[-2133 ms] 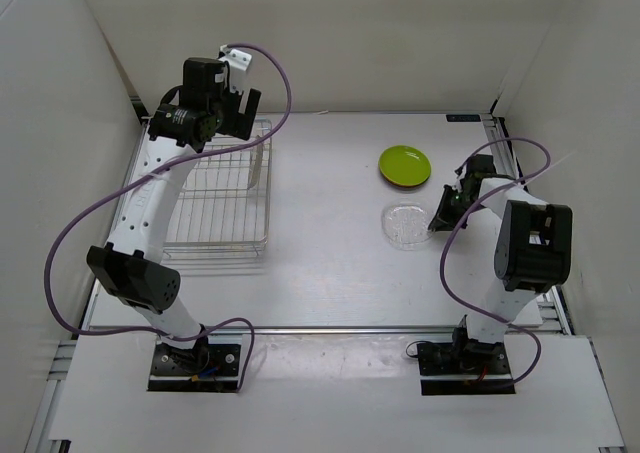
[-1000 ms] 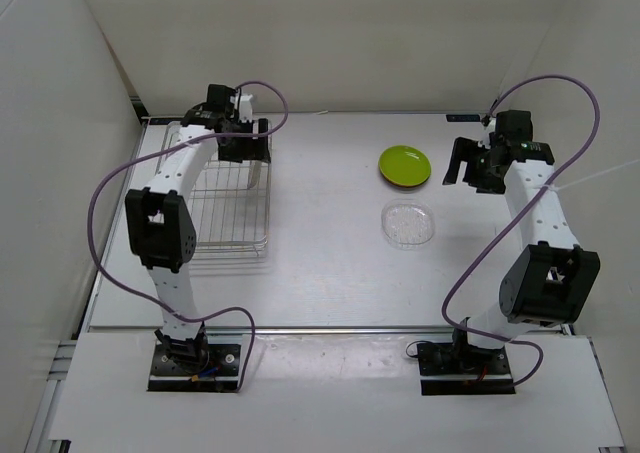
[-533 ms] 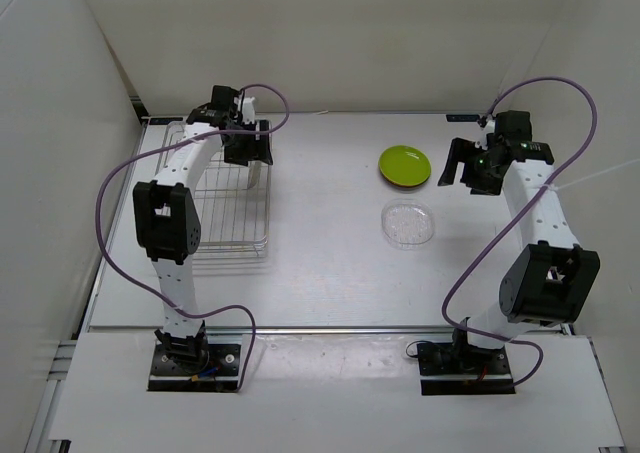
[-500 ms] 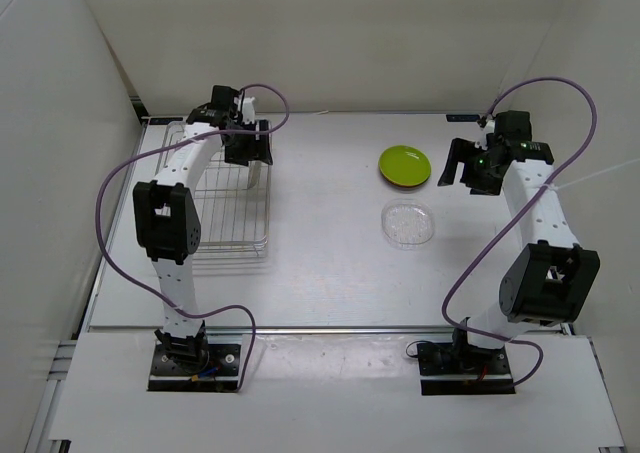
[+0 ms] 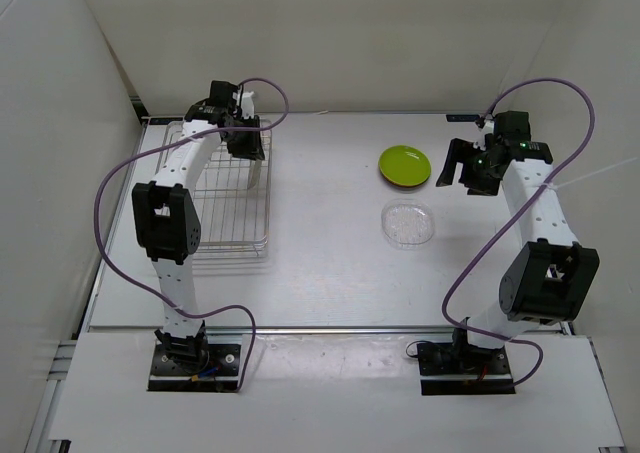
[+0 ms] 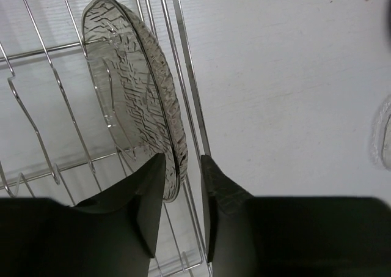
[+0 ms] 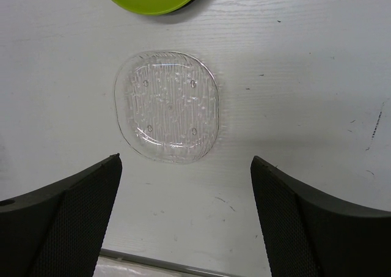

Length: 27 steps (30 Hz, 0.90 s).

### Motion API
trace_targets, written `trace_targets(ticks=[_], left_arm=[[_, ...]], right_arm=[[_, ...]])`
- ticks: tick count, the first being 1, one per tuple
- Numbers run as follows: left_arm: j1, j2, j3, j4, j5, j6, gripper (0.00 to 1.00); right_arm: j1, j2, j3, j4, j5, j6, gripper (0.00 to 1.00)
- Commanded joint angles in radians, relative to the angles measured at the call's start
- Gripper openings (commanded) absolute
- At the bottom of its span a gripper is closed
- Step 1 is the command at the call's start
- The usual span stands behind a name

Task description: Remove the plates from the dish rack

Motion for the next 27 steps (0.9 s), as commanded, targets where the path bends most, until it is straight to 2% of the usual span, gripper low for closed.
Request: trace_targets(ticks=[1, 3, 6, 9, 18, 21, 24, 26, 27], left_arm=[[-0.001, -0.062, 0.012, 0.004, 0.020, 0.000, 0.37], [-0.001, -0.062, 0.003, 0.004, 0.020, 0.000, 0.31], [-0.001, -0.051, 0.003, 0.004, 0.011, 0.000, 0.16], [-0.001, -0.062, 0.012, -0.005, 0.011, 0.000, 0.11], [-0.001, -0.187, 0.040, -0.050, -0.018, 0.000, 0.11], [-0.001, -0.226, 0.101, -0.106, 0.090, 0.053, 0.11], [0.027, -0.235, 0.204, -0.243, 0.350, 0.150, 0.11], [0.027, -0.244, 0.251, -0.344, 0.385, 0.201, 0.11], [0.004, -0.258, 0.297, -0.379, 0.376, 0.275, 0.11]], right_arm=[[-0.003, 0.008, 0.000, -0.003, -0.018, 0.006, 0.88], [-0.003, 0.008, 0.000, -0.003, -0.027, 0.006, 0.88], [-0.003, 0.008, 0.000, 0.006, -0.027, 0.006, 0.88], [-0.003, 0.008, 0.000, 0.006, -0.027, 0.006, 0.88], [-0.003, 0.008, 0.000, -0.003, -0.038, 0.006, 0.88], [-0.003, 0.008, 0.000, -0.013, -0.038, 0.006, 0.88], [-0.003, 0.018, 0.000, -0.013, -0.038, 0.006, 0.88], [-0.003, 0.018, 0.000, -0.022, -0.047, 0.006, 0.88], [-0.003, 0.018, 0.009, -0.022, -0.047, 0.006, 0.88]])
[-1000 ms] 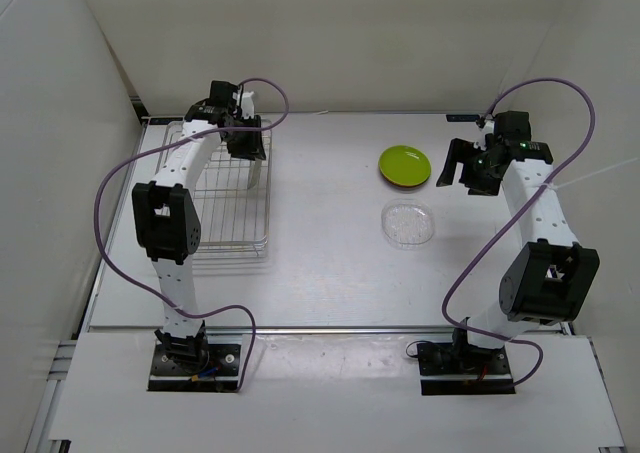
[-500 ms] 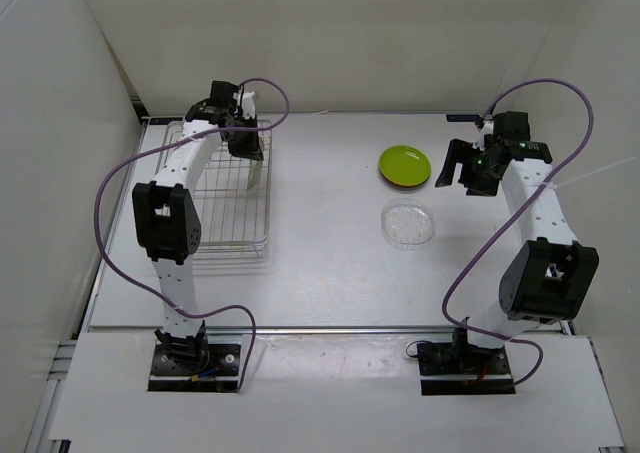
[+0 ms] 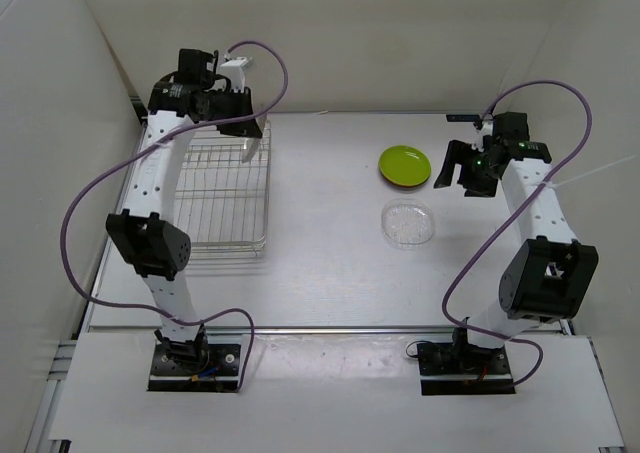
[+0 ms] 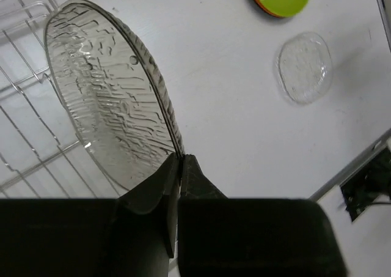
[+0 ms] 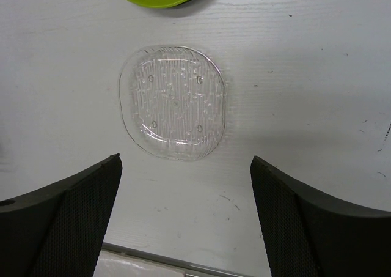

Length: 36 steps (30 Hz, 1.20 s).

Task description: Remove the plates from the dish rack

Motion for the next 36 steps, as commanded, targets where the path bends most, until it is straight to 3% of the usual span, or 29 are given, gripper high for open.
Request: trace_targets(ticks=[1, 3, 4, 5, 6, 7, 8, 9, 10, 11, 12, 13, 16, 21, 26, 36], left_arm=[[-0.059, -0.125, 0.121, -0.189, 0.113, 0.201, 0.11], [-0.133, -0.159, 0.112, -0.231, -0.044, 0.309, 0.11], [-0.233, -0.185, 0.072, -0.207, -0.130, 0.340, 0.11], [-0.295, -0.252, 0.017, -0.161, -0.368, 0.360, 0.11], [-0.353, -0.292, -0.140, -0.022, -0.493, 0.418, 0.11], [-0.483, -0.373, -0.239, 0.070, -0.779, 0.469, 0.11], [-0.554, -0.410, -0.343, 0.177, -0.929, 0.535, 0.11], [-0.612, -0.444, -0.561, 0.298, -1.053, 0.734, 0.11], [-0.698, -0.497, -0.671, 0.587, -1.240, 0.869, 0.11], [-0.725, -0.510, -0.771, 0.750, -1.296, 1.005, 0.11], [-0.748, -0.510, -0.874, 0.875, -1.330, 1.205, 0.11], [-0.785, -0.501, -0.875, 0.972, -1.347, 1.253, 0.11], [-0.840, -0.440, -0.809, 0.982, -1.369, 1.293, 0.11], [-0.955, -0.394, -0.841, 1.088, -1.381, 1.399, 0.11], [-1.018, -0.338, -0.818, 1.013, -1.390, 1.330, 0.11], [-1.073, -0.263, -0.708, 0.815, -1.354, 1.191, 0.11]], right_arm=[[-0.003, 0.007, 0.028, -0.018, -0.018, 0.006, 0.88], [-0.003, 0.018, 0.073, -0.049, -0.075, -0.005, 0.90], [-0.003, 0.030, 0.093, -0.061, -0.116, -0.021, 0.90], [-0.003, 0.030, 0.116, -0.095, -0.177, -0.040, 0.90], [-0.003, 0.039, 0.166, -0.115, -0.248, -0.082, 0.90], [-0.003, 0.049, 0.194, -0.165, -0.399, -0.112, 0.90], [-0.003, 0.049, 0.221, -0.190, -0.466, -0.139, 0.90], [0.008, 0.049, 0.278, -0.208, -0.507, -0.158, 0.90], [0.017, 0.049, 0.303, -0.219, -0.526, -0.167, 0.91], [0.034, 0.049, 0.324, -0.219, -0.526, -0.167, 0.91], [0.046, 0.037, 0.341, -0.206, -0.476, -0.167, 0.93], [0.060, 0.008, 0.341, -0.184, -0.441, -0.137, 0.93], [0.133, -0.052, 0.306, -0.092, -0.312, -0.111, 0.94], [0.242, -0.062, 0.306, -0.058, -0.255, -0.091, 0.88], [0.308, -0.062, 0.306, -0.008, -0.163, -0.091, 0.86], [0.318, -0.053, 0.363, 0.002, -0.150, -0.091, 0.84]])
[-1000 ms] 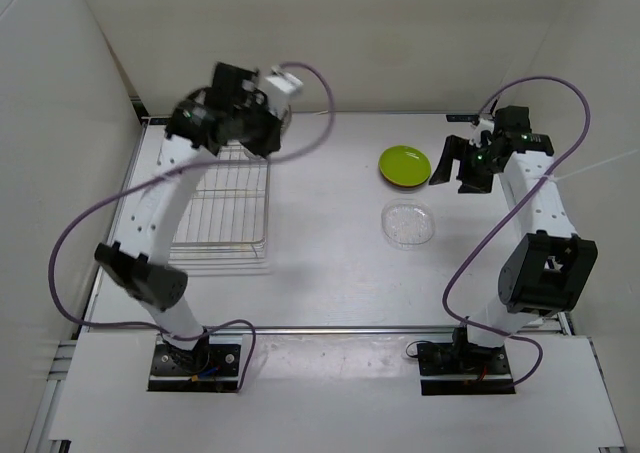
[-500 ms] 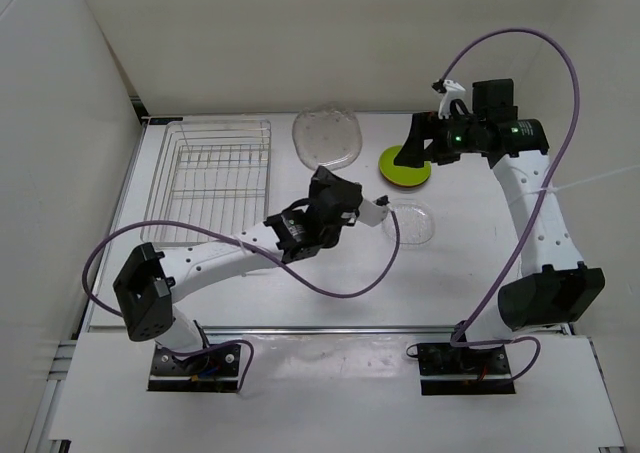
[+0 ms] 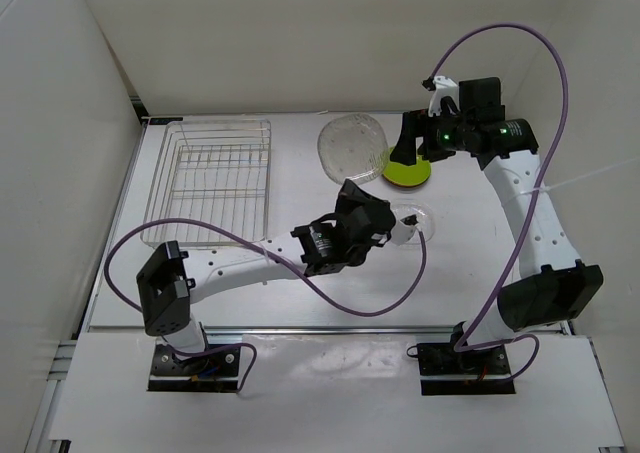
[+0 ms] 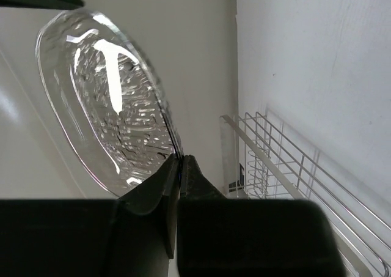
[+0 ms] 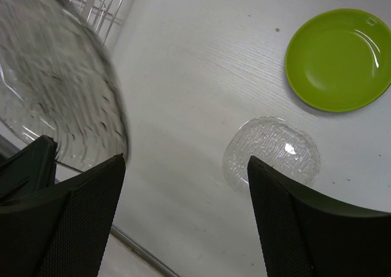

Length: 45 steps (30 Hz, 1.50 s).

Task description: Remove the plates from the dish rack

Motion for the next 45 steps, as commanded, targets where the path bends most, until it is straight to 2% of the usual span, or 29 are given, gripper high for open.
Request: trace_targets(ticks=[1, 9, 12, 13, 15, 18, 19, 21, 23, 28, 33, 35, 38, 40, 41, 44, 45], left_arm=[[-0.016, 0.003, 0.040, -0.072, 0.026, -0.052, 0.11], [-0.016, 0.023, 0.052, -0.107, 0.044, -0.101, 0.11], [-0.025, 0.043, 0.079, -0.093, 0.044, -0.101, 0.11], [-0.025, 0.043, 0.089, -0.084, 0.044, -0.101, 0.11], [-0.036, 0.053, 0.106, -0.084, 0.035, -0.092, 0.11], [-0.045, 0.064, 0.129, -0.084, 0.035, -0.092, 0.11], [-0.045, 0.064, 0.129, -0.084, 0.035, -0.092, 0.11], [-0.045, 0.064, 0.129, -0.084, 0.035, -0.092, 0.11], [-0.045, 0.064, 0.129, -0.084, 0.035, -0.092, 0.11], [-0.045, 0.073, 0.139, -0.075, 0.035, -0.083, 0.11], [-0.045, 0.083, 0.149, -0.054, 0.035, -0.073, 0.11], [-0.045, 0.083, 0.149, -0.054, 0.035, -0.064, 0.11], [-0.045, 0.092, 0.159, -0.034, 0.035, -0.055, 0.11], [-0.036, 0.092, 0.159, -0.034, 0.026, -0.055, 0.11], [-0.036, 0.092, 0.159, -0.043, 0.026, -0.064, 0.17], [-0.015, 0.092, 0.147, -0.070, 0.026, -0.093, 0.49], [-0.015, 0.092, 0.147, -0.093, 0.026, -0.133, 0.83]], right_arm=[[0.007, -0.019, 0.055, 0.047, -0.004, 0.006, 0.84], [0.007, -0.042, 0.055, 0.058, -0.022, 0.024, 0.83], [0.007, -0.031, 0.045, 0.058, -0.031, 0.024, 0.78], [0.007, -0.031, 0.045, 0.058, -0.042, 0.024, 0.73], [0.007, -0.013, 0.034, 0.058, -0.042, 0.024, 0.72], [0.007, -0.002, 0.034, 0.058, -0.062, 0.033, 0.64], [0.007, -0.002, 0.034, 0.058, -0.062, 0.034, 0.54], [0.007, 0.007, 0.025, 0.058, -0.062, 0.034, 0.43], [0.007, 0.007, 0.025, 0.058, -0.062, 0.034, 0.39], [0.007, 0.007, 0.005, 0.058, -0.062, 0.034, 0.36], [0.007, 0.007, -0.015, 0.058, -0.051, 0.034, 0.12], [0.007, -0.002, -0.015, 0.058, -0.051, 0.034, 0.12], [0.007, -0.002, -0.024, 0.058, -0.051, 0.043, 0.02], [0.007, -0.002, -0.024, 0.058, -0.039, 0.054, 0.00], [0.007, -0.002, -0.037, 0.068, -0.022, 0.054, 0.00], [0.007, -0.029, -0.070, 0.114, 0.036, 0.107, 0.00], [-0.007, -0.043, -0.092, 0.125, 0.060, 0.122, 0.00]])
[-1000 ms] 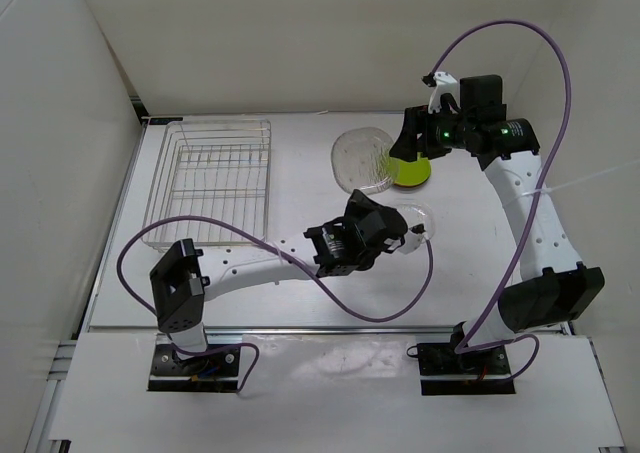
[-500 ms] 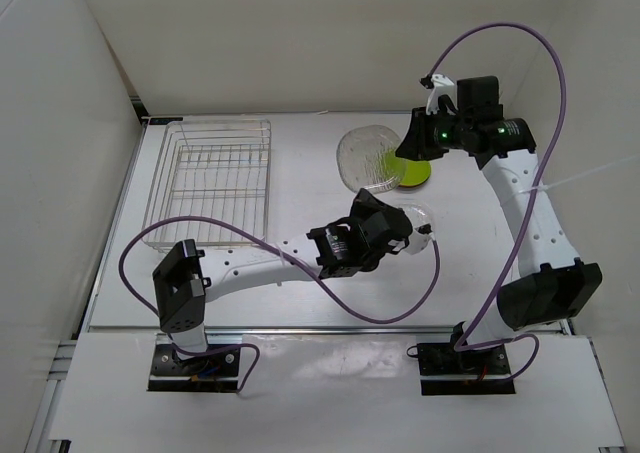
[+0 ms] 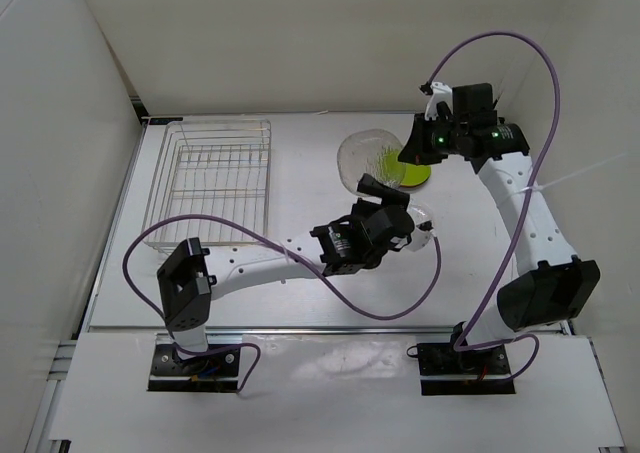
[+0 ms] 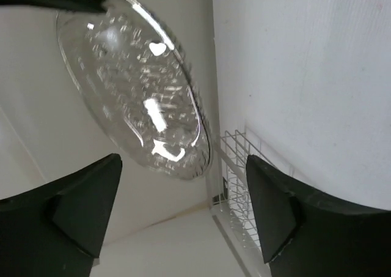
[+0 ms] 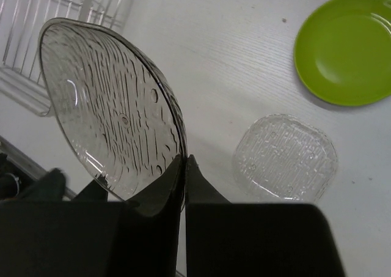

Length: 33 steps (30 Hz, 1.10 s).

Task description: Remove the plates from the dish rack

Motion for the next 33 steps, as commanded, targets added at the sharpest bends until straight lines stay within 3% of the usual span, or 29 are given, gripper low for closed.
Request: trace_targets(ticks=[1, 4, 8, 13, 18, 20, 26, 33], left_arm=[[0.021, -0.017, 0.053, -0.055, 0.013, -0.090, 1.00], [0.055, 0.007, 0.134, -0.308, 0.115, -0.259, 1.00], [0.118, -0.052, 0.173, -0.462, 0.272, -0.430, 1.00], [0.366, -0.085, 0.288, -0.507, 0.340, -0.565, 1.00], [0.688, 0.007, 0.639, -0.611, 0.424, -0.792, 1.00], [0.751, 0.041, 0.743, -0.690, 0.508, -0.867, 1.00], [0.853, -0.112, 0.497, -0.560, 0.607, -0.908, 1.00], [0.899, -0.122, 0.471, -0.571, 0.666, -0.931, 1.00]], right_arm=[[-0.021, -0.063, -0.051, 0.074, 0.143, 0.096, 0.00], [-0.105, -0.074, -0.123, 0.135, 0.251, 0.147, 0.00], [-0.231, -0.026, -0.183, 0.148, 0.197, 0.124, 0.00], [-0.253, -0.008, -0.349, 0.243, 0.268, 0.021, 0.00], [-0.274, -0.008, -0.478, 0.310, 0.223, 0.021, 0.00], [-0.274, -0.017, -0.487, 0.323, 0.207, 0.021, 0.00], [-0.253, 0.003, -0.507, 0.323, 0.165, -0.028, 0.00], [-0.253, 0.081, -0.496, 0.295, 0.134, -0.063, 0.00]])
